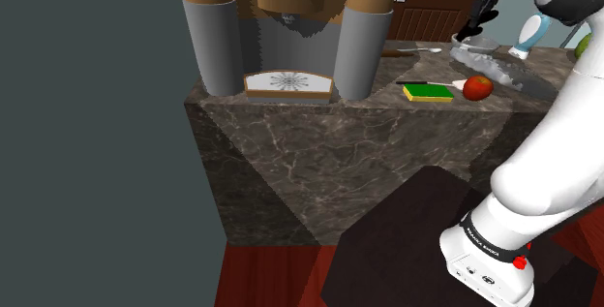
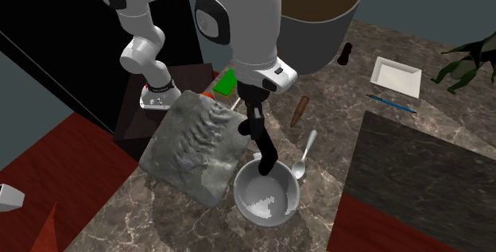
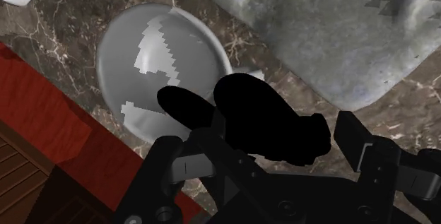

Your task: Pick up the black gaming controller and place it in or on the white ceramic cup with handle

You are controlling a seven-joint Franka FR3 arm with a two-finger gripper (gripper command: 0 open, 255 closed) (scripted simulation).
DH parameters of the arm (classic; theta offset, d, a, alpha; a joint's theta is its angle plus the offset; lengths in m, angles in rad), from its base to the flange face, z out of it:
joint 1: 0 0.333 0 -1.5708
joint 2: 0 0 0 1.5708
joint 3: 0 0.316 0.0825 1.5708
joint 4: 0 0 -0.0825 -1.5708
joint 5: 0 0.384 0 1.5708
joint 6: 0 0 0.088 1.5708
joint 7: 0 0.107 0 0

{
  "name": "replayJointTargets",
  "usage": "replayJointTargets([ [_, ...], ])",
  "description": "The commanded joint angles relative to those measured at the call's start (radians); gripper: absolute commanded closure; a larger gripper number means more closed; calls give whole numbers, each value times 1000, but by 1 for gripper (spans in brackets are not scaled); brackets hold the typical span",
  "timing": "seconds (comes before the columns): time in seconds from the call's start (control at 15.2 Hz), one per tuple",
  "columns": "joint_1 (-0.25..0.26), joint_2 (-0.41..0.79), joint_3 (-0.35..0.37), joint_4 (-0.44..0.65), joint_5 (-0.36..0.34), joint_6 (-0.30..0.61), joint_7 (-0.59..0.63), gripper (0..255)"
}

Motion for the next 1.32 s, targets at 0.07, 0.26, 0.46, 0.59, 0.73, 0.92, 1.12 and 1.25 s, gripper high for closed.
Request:
replayJointTargets([
  [0.07,-78,106,-16,133,73,-33,-87,255],
  [0.26,-180,235,-16,310,152,-88,-159,255],
  [0.46,-264,335,-4,451,204,-129,-198,255],
  [0.59,-250,320,-5,398,197,-91,-196,255],
  [0.73,-237,307,-7,350,191,-56,-194,255],
  [0.92,-222,294,-8,286,184,-7,-191,255],
  [1.12,-210,284,-9,229,180,40,-189,255],
  [1.25,-203,280,-9,195,178,69,-187,255],
])
